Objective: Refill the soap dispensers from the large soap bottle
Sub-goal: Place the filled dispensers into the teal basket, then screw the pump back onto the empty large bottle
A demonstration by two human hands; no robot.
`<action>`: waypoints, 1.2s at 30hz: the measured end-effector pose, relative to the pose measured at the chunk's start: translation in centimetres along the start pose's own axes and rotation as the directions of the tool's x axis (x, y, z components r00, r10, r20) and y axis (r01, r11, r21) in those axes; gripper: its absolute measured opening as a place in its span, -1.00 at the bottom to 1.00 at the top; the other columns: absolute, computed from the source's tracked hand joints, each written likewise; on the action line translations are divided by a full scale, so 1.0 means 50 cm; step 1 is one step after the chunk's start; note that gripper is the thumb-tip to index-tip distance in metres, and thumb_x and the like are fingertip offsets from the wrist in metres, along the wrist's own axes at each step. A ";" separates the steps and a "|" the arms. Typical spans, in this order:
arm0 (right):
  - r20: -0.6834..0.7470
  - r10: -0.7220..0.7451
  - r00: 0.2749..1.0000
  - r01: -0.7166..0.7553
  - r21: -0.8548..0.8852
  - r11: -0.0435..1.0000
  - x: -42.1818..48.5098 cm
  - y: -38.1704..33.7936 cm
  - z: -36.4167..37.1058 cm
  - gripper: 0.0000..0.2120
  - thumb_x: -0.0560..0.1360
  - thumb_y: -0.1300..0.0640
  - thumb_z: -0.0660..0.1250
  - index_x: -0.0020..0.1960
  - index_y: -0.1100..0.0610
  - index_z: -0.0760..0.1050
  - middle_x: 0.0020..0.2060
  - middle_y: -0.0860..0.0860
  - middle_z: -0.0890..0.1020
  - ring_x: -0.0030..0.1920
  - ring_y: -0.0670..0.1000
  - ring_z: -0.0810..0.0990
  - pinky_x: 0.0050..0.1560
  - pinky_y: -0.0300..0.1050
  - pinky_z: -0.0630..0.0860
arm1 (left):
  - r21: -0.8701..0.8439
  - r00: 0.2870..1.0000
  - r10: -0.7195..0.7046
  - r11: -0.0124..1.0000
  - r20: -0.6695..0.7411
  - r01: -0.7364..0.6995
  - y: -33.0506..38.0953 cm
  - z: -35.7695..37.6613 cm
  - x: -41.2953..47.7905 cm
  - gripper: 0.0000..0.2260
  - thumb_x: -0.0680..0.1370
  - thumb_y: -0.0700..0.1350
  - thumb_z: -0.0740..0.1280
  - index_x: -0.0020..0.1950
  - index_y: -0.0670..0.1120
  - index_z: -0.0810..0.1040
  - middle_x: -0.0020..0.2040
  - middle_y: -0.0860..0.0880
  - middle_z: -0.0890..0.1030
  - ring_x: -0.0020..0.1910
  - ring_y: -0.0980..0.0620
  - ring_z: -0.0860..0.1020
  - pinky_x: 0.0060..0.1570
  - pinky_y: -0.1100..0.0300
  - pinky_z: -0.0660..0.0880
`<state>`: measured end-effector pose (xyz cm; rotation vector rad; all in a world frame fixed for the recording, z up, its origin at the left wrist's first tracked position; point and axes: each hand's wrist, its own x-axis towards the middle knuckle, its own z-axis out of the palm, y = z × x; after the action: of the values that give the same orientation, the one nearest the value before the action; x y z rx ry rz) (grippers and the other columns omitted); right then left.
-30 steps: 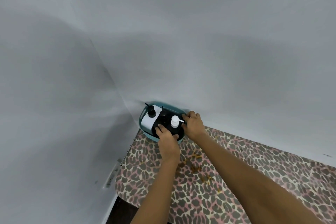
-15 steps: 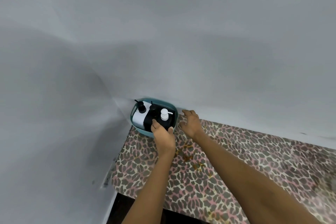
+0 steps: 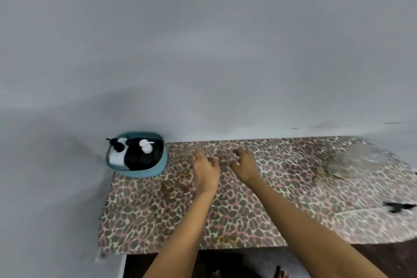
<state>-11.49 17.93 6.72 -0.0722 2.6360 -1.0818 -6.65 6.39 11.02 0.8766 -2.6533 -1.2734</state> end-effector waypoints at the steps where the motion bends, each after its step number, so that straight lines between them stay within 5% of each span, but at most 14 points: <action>1: -0.023 0.035 0.999 -0.035 0.015 0.999 -0.014 0.033 -0.026 -0.60 0.54 0.18 0.29 0.36 0.22 0.39 0.28 0.19 0.45 0.20 0.14 0.50 0.20 -0.08 0.42 | 0.015 0.999 0.014 1.000 0.034 -0.015 0.018 0.028 -0.014 -0.46 0.55 -0.10 0.29 0.46 -0.20 0.17 0.37 -0.20 0.35 0.21 -0.13 0.48 0.16 0.13 0.44; 5: -0.114 0.168 0.979 -0.159 0.088 0.983 -0.071 0.171 -0.124 -0.65 0.56 0.17 0.27 0.33 0.21 0.41 0.25 0.14 0.48 0.17 0.10 0.51 0.08 -0.20 0.39 | 0.048 0.978 0.082 0.995 0.191 -0.093 0.083 0.150 -0.075 -0.54 0.55 -0.09 0.30 0.40 -0.18 0.28 0.29 -0.15 0.44 0.10 -0.04 0.54 0.02 0.18 0.49; 9: -0.246 0.331 0.911 -0.298 0.161 0.941 -0.127 0.317 -0.223 -0.71 0.54 0.21 0.29 0.25 0.25 0.47 0.15 0.15 0.57 0.10 0.11 0.55 0.05 -0.15 0.43 | 0.066 0.936 0.164 0.979 0.312 -0.194 0.155 0.276 -0.150 -0.62 0.54 -0.11 0.29 0.33 -0.15 0.35 0.28 -0.12 0.43 0.15 -0.04 0.51 0.12 0.14 0.49; 13: -0.371 0.506 0.778 -0.416 0.299 0.859 -0.174 0.443 -0.317 -0.83 0.55 0.20 0.28 0.09 0.27 0.51 -0.03 0.17 0.62 -0.14 0.06 0.53 -0.14 -0.14 0.41 | 0.041 0.883 0.208 0.968 0.421 -0.247 0.226 0.387 -0.217 -0.60 0.52 -0.11 0.33 0.32 -0.15 0.35 0.27 -0.12 0.42 0.16 -0.04 0.51 0.13 0.13 0.51; 17: -0.431 0.683 0.590 -0.527 0.435 0.730 -0.190 0.566 -0.402 -0.76 0.56 0.18 0.27 0.13 0.33 0.45 -0.04 0.23 0.58 -0.09 0.20 0.56 -0.18 -0.08 0.41 | 0.019 0.822 0.244 0.955 0.515 -0.296 0.292 0.474 -0.261 -0.43 0.49 -0.10 0.38 0.43 -0.17 0.24 0.37 -0.14 0.34 0.30 -0.07 0.42 0.29 0.10 0.40; 21: -0.325 0.788 0.523 -0.616 0.496 0.613 -0.171 0.673 -0.455 -0.72 0.52 0.19 0.32 0.12 0.35 0.38 -0.07 0.26 0.55 -0.12 0.22 0.55 -0.20 -0.04 0.44 | 0.020 0.796 0.259 0.947 0.548 -0.322 0.337 0.530 -0.273 -0.29 0.47 -0.12 0.41 0.50 -0.15 0.10 0.46 -0.14 0.24 0.41 -0.09 0.29 0.36 0.11 0.26; 25: -0.235 0.850 0.471 -0.699 0.488 0.522 -0.139 0.741 -0.475 -0.38 0.52 0.07 0.34 0.41 0.36 0.18 0.25 0.32 0.44 0.18 0.29 0.49 0.08 0.06 0.49 | -0.005 0.772 0.302 0.933 0.559 -0.361 0.361 0.574 -0.259 -0.18 0.40 -0.15 0.48 0.52 -0.12 0.08 0.48 -0.12 0.23 0.44 -0.06 0.26 0.38 0.17 0.20; 33: -0.120 0.906 0.406 -0.723 0.564 0.399 -0.095 0.803 -0.472 -0.34 0.52 0.06 0.36 0.43 0.35 0.15 0.10 0.25 0.56 0.08 0.27 0.58 -0.06 0.07 0.54 | -0.067 0.745 0.359 0.918 0.563 -0.391 0.379 0.621 -0.226 -0.06 0.32 -0.10 0.54 0.53 -0.02 0.03 0.52 -0.03 0.16 0.46 -0.01 0.21 0.42 0.12 0.14; 36: -0.112 0.907 0.405 -0.751 0.525 0.400 -0.087 0.813 -0.472 -0.51 0.54 0.11 0.32 0.37 0.32 0.31 0.03 0.25 0.61 -0.06 0.21 0.60 -0.11 0.07 0.58 | -0.095 0.737 0.398 0.904 0.546 -0.417 0.391 0.632 -0.220 -0.11 0.34 -0.09 0.52 0.53 0.02 0.06 0.51 0.00 0.19 0.45 -0.01 0.23 0.43 0.06 0.19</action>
<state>-11.49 63.78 -4.52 1.5870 2.0561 -1.2167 -15.93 43.75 6.65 -0.1447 -3.0357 -1.5332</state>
